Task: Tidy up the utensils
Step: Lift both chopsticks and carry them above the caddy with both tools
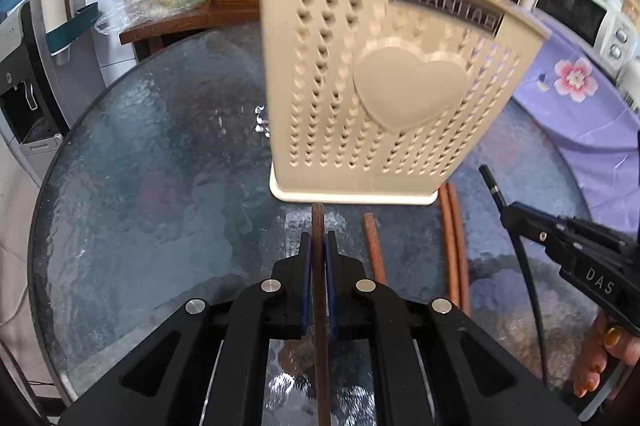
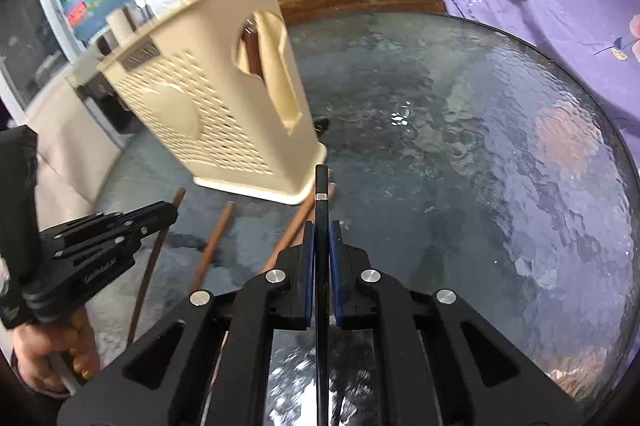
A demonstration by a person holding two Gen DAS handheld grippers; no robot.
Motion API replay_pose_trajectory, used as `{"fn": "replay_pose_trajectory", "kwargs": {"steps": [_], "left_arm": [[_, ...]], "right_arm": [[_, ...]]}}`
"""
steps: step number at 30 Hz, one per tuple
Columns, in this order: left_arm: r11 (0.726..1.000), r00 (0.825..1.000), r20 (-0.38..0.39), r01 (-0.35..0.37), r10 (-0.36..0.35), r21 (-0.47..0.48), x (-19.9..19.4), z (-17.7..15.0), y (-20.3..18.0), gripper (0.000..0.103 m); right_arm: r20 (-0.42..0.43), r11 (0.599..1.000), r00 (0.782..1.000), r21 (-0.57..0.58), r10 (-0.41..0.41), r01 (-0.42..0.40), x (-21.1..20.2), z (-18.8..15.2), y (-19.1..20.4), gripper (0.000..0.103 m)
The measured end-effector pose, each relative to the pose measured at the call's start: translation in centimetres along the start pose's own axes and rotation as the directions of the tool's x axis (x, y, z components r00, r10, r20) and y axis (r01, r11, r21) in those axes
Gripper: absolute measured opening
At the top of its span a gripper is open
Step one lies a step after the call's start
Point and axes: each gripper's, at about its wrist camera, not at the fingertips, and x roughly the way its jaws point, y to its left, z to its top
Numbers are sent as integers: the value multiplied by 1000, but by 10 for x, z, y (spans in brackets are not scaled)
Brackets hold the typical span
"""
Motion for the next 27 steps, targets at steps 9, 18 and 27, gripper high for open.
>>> {"fn": "replay_pose_trajectory", "kwargs": {"steps": [9,18,27], "left_arm": [[997,993,93,71,-71,6,-52,4,-1,6],[993,976,181,115,-118,28,-99,4,-3,6],[990,962,236,127,-137,56,-130,3,-6,6]], "right_arm": [[107,993,987,-25,116,-114,-54,3,9,8],[187,978,961,-75,205,-194,-114,8,20,8],[210,972,951,-117,225,-205,-137,10,24,8]]}}
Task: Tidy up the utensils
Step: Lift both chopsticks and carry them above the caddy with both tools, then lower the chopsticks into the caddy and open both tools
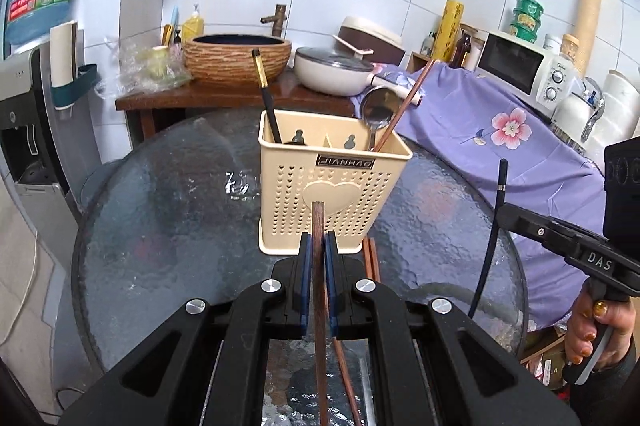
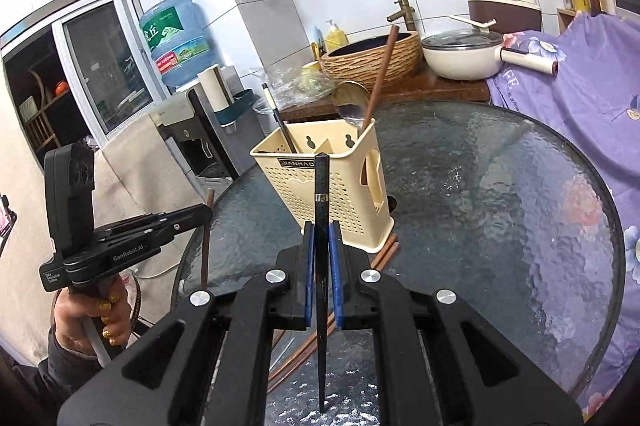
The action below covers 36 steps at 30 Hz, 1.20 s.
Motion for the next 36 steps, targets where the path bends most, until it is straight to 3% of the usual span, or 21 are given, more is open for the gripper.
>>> {"fn": "replay_pose_trajectory", "kwargs": {"steps": [22,36], "left_arm": [[999,995,96,28,-30,22,-44,30,-11,6],[997,981,190,36,-48,63,-72,85,-29,6]], "right_arm": [[19,997,999,-70,36,-34,-23,28,30,8],[75,990,997,-138,33,-22,-47,94,58,8]]}}
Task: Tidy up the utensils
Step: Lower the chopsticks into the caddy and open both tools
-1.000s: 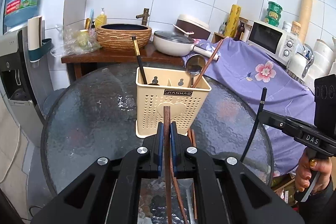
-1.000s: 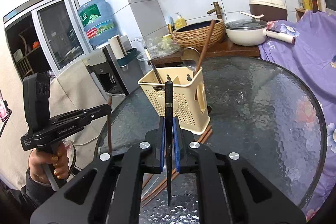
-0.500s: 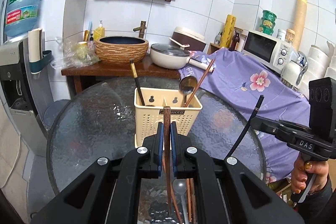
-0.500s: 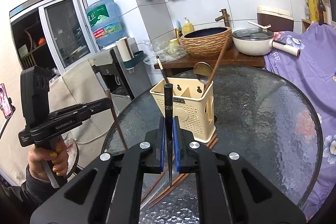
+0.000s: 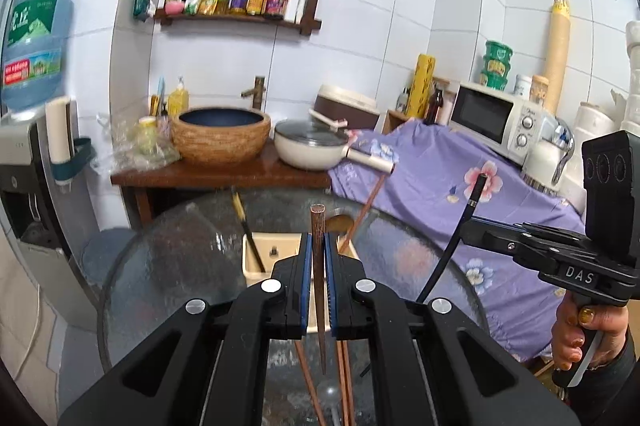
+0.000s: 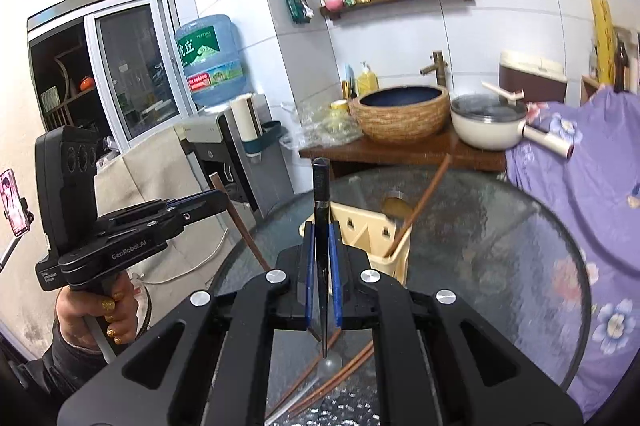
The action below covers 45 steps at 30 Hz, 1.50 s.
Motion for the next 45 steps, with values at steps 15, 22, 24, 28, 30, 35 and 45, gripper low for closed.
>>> {"fn": "replay_pose_trajectory", "kwargs": {"steps": [15,22,24,28,30,35,45], "left_arm": [[991,973,187,-134,134,-9,0,108,-7,6],[983,969,168,-171,181,-69,42,92,11,6],[981,969,163,-172,186,-93,53,83,16,6],[978,971,142,-176,190,-108,69,67,23,6],[977,973,125,-181,194,-110,78,56,25,6],[975,979,70,-184,193,-121,95,30,31,6],[971,981,-15,-195,195,-139,116,2,44,6]], "right_arm": [[154,988,977,-20,-147,152,20,99,1,8],[134,980,971,40,-196,193,61,77,-18,8],[118,980,973,57,-196,191,70,68,-24,8],[81,977,975,62,-206,202,87,50,-31,8],[70,977,976,71,-208,203,94,40,-34,8],[59,974,975,83,-216,211,104,18,-39,8],[19,968,973,109,-231,228,115,-1,-50,8]]}}
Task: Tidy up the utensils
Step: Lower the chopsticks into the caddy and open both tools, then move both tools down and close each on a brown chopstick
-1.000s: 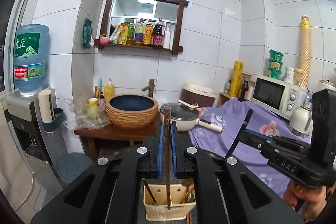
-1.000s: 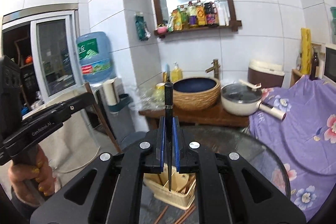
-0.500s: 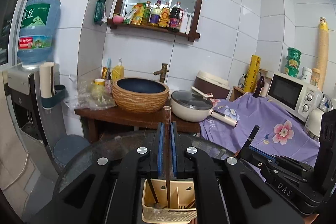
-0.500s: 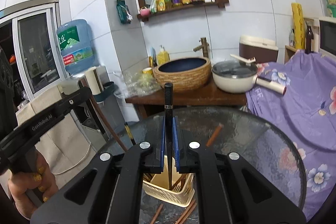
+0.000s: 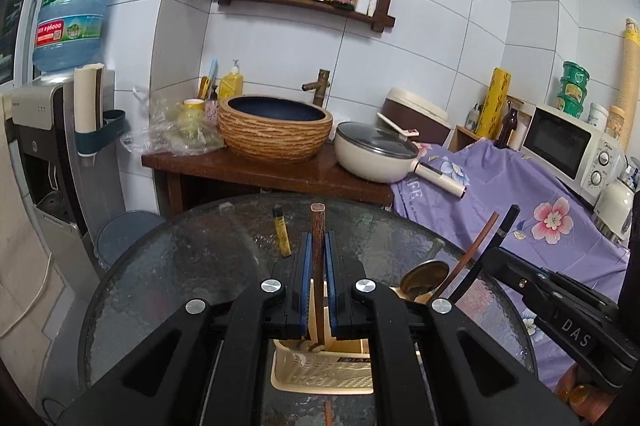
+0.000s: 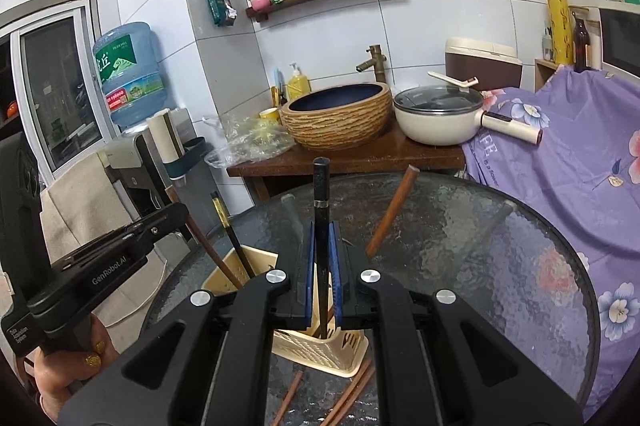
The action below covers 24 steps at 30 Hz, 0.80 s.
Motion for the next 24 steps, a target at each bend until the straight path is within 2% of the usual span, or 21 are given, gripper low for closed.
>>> {"fn": "replay_pose_trajectory", "kwargs": {"steps": [7,8,9,10,11,12,13,14,15,16,17,20,24], "left_arm": [[1000,1000,-22,-6,7,14,6,-10,1,7],[1000,1000,-25,-5,5,13,6,-11,1,9],[1000,1000,-25,-4,5,12,5,-12,2,14],[1000,1000,-23,-6,6,12,5,-12,3,29],[1000,1000,-20,-6,7,9,4,-13,3,49],[1000,1000,-11,-3,3,3,1,-14,5,55],[1000,1000,-3,1,-1,-3,-2,-15,6,59],[1000,1000,0,11,-11,-6,-6,-17,7,61],[1000,1000,-2,20,-20,-3,-9,-20,8,64],[1000,1000,-1,22,-22,-1,-11,-22,8,71],[1000,1000,5,21,-21,1,-15,-25,8,76],[1000,1000,25,15,-15,17,-30,-46,9,83],[999,1000,0,12,-12,39,-42,-75,11,88]], "right_arm": [[9,1000,1000,3,-17,17,2,-6,-5,8],[10,1000,1000,5,-18,18,2,-6,-5,8],[10,1000,1000,9,-18,18,1,-6,-6,8],[9,1000,1000,15,-16,16,1,-7,-7,8],[9,1000,1000,18,-16,16,0,-7,-8,9],[8,1000,1000,19,-18,18,-2,-9,-10,11],[4,1000,1000,17,-13,13,-3,-11,-10,18],[2,1000,1000,19,-8,8,-5,-13,-11,34],[4,1000,1000,22,-7,7,-7,-16,-12,43],[10,1000,1000,28,-7,7,-11,-20,-13,55],[20,999,1000,36,-7,6,-15,-24,-14,56],[20,999,1000,45,-14,13,-24,-45,-17,56],[-42,999,999,8,-34,34,-25,-83,-18,60]]}}
